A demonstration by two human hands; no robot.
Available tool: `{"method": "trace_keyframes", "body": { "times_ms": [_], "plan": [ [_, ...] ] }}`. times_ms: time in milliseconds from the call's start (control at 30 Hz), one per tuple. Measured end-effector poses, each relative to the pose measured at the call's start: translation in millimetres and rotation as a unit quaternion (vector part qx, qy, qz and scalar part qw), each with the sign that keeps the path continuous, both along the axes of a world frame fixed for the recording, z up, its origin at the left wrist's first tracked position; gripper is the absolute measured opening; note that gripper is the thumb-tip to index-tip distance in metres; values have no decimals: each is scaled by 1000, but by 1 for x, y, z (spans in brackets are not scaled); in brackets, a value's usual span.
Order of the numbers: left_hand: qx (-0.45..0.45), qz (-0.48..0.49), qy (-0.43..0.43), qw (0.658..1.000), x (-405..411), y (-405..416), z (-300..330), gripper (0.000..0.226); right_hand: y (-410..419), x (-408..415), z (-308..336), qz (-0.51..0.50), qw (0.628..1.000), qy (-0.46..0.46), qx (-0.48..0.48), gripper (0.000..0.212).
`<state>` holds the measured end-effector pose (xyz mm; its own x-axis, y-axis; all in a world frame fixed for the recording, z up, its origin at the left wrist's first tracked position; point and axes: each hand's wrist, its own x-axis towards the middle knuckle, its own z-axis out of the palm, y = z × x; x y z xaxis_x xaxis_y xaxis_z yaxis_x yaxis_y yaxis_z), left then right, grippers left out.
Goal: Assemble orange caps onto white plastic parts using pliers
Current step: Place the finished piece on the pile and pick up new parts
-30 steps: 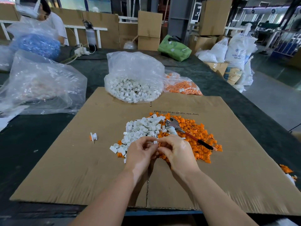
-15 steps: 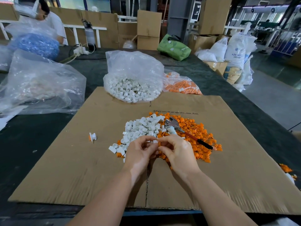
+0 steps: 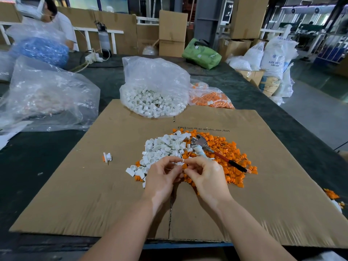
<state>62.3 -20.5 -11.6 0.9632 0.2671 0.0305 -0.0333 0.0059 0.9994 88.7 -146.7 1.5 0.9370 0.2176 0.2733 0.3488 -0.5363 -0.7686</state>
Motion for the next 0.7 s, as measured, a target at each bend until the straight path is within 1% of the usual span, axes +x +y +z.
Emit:
{"method": "trace_keyframes", "body": {
  "times_ms": [167,433,467,600,700],
  "plan": [
    [4,16,-15,1000,-1,-1,-3,21,4,-1,-4,-30,999,12,15,20],
    [34,36,6,999,2,-2,-6,17,4,1,1,-18,1000,13,0,20],
    [27,34,5,999,3,-2,-6,17,4,1,2,-13,1000,15,0,21],
    [-47,9,13,999,5,0,-2,15,1,1,7,28,1000,1,7,25],
    [-69,-5,12,998,4,1,-1,16,0,1,8,57,998,-23,2,26]
  ]
}}
